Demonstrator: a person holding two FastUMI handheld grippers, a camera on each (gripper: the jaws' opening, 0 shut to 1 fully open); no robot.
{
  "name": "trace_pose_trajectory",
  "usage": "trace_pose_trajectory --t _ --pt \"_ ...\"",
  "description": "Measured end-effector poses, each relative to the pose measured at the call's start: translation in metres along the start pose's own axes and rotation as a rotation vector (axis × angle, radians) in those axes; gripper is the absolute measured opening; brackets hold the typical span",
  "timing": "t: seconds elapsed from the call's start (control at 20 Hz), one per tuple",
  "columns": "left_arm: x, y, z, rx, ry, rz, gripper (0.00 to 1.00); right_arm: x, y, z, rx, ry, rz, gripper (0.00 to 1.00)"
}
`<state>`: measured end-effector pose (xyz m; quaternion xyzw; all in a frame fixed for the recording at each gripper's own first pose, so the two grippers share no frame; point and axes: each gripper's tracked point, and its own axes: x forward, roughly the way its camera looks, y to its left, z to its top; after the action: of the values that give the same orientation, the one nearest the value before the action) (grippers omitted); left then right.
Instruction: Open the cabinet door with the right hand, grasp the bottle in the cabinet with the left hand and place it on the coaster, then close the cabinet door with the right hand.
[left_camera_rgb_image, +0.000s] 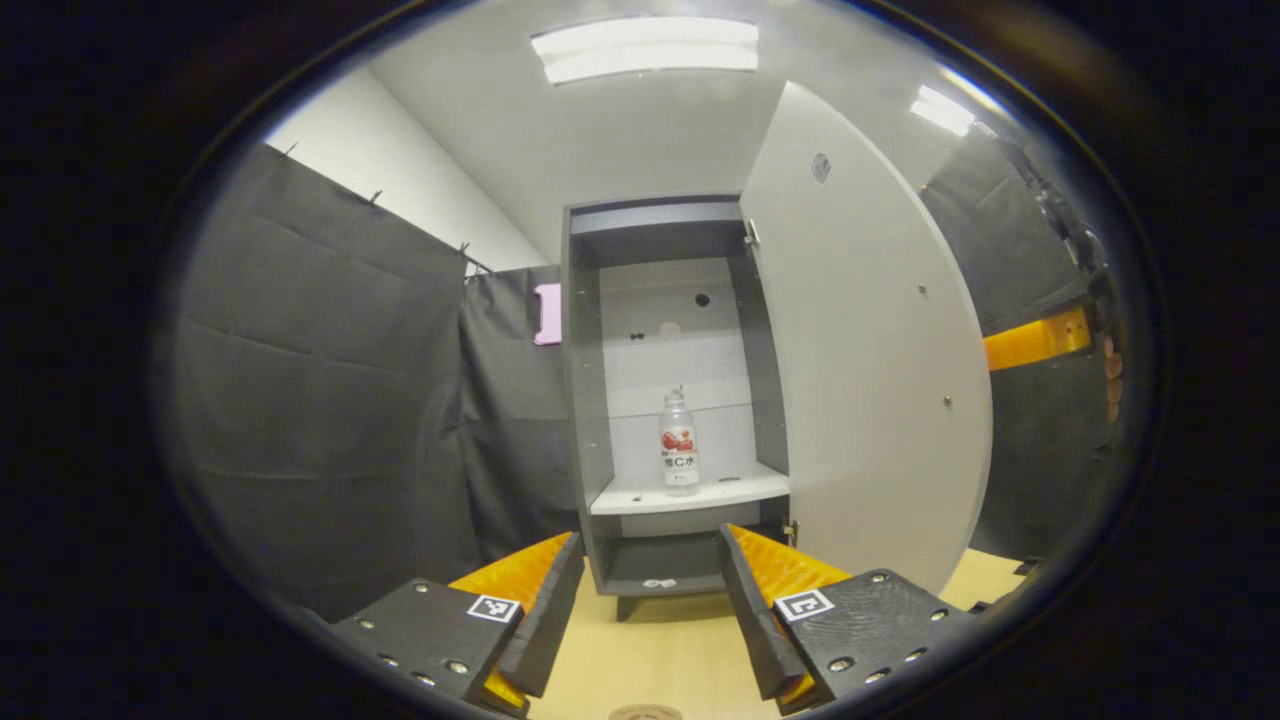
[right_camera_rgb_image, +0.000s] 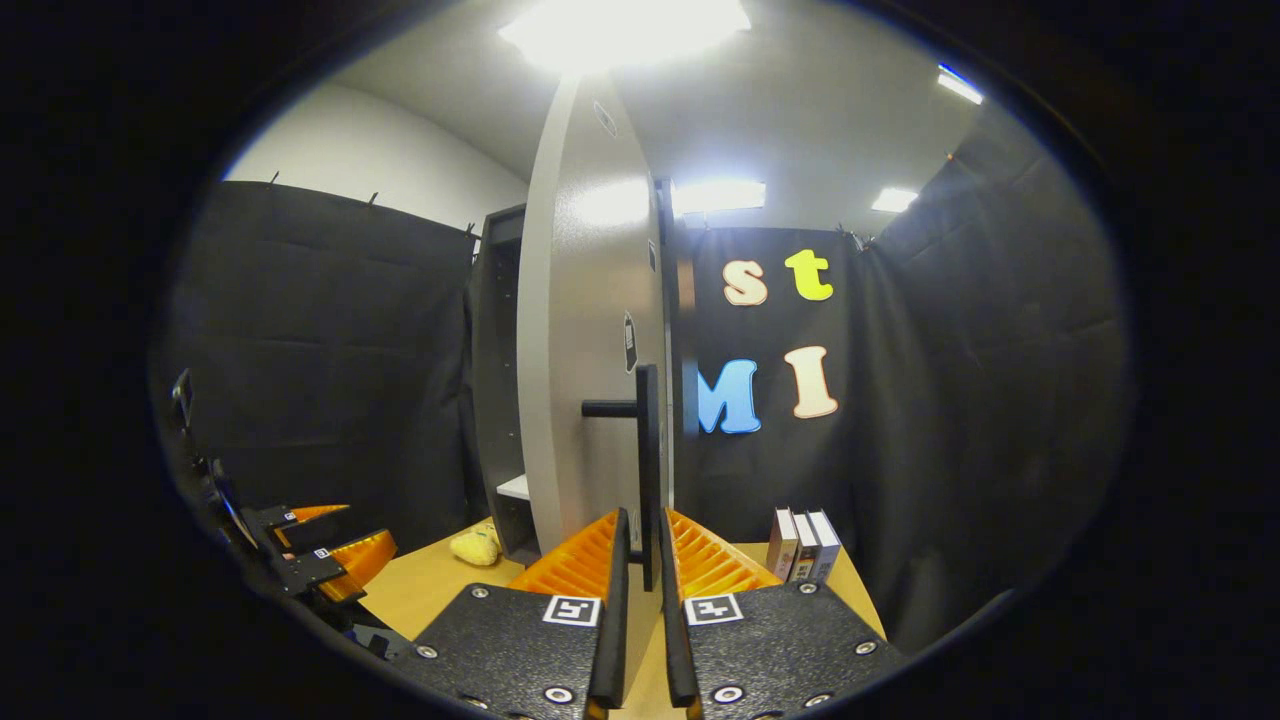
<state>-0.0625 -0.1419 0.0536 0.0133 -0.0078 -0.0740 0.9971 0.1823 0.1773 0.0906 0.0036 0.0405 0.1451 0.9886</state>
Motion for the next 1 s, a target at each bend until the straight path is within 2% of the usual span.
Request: trace_pose_trajectory --t 0.1,0.2,0.3,0.35,0.4,0.45,0.5,0.8,0.85,0.95,1.0 --pt "0.018 -0.004 0.006 -0.014 -0.007 -0.024 0.82 -0.005 -0.01 -0.005 -0.017 0.01 -0.038 0.19" --pt "0.041 -0.013 0.008 -0.038 -0.008 -0.059 0.82 -0.011 -0.021 -0.006 -0.035 0.006 -0.089 0.54" --pt "0.063 -0.014 0.008 -0.052 -0.008 -0.08 0.82 -0.014 -0.038 -0.006 -0.048 -0.008 -0.174 0.9" --pt "0.078 -0.013 0.008 -0.057 -0.006 -0.087 0.77 -0.017 -0.044 -0.007 -0.045 -0.013 -0.209 0.95" --pt "0.093 -0.013 0.009 -0.065 -0.008 -0.095 0.71 -0.018 -0.047 -0.006 -0.039 -0.02 -0.237 0.95" --pt "0.113 -0.014 0.008 -0.072 -0.005 -0.107 0.82 -0.02 -0.051 -0.007 -0.029 -0.027 -0.266 0.95" --pt "0.13 -0.014 0.009 -0.076 -0.004 -0.118 0.77 -0.021 -0.054 -0.007 -0.022 -0.034 -0.291 0.95" --pt "0.238 -0.009 0.0 -0.076 -0.009 -0.164 0.76 -0.034 -0.07 -0.016 0.033 -0.022 -0.451 0.95" --pt "0.253 -0.011 -0.005 -0.078 -0.004 -0.181 0.82 -0.037 -0.071 -0.019 0.043 -0.014 -0.471 0.95" --pt "0.282 -0.013 -0.011 -0.086 0.005 -0.205 0.82 -0.041 -0.073 -0.02 0.048 -0.003 -0.512 0.95" --pt "0.297 -0.014 -0.014 -0.092 0.009 -0.215 0.7 -0.042 -0.074 -0.021 0.046 0.001 -0.53 0.95"
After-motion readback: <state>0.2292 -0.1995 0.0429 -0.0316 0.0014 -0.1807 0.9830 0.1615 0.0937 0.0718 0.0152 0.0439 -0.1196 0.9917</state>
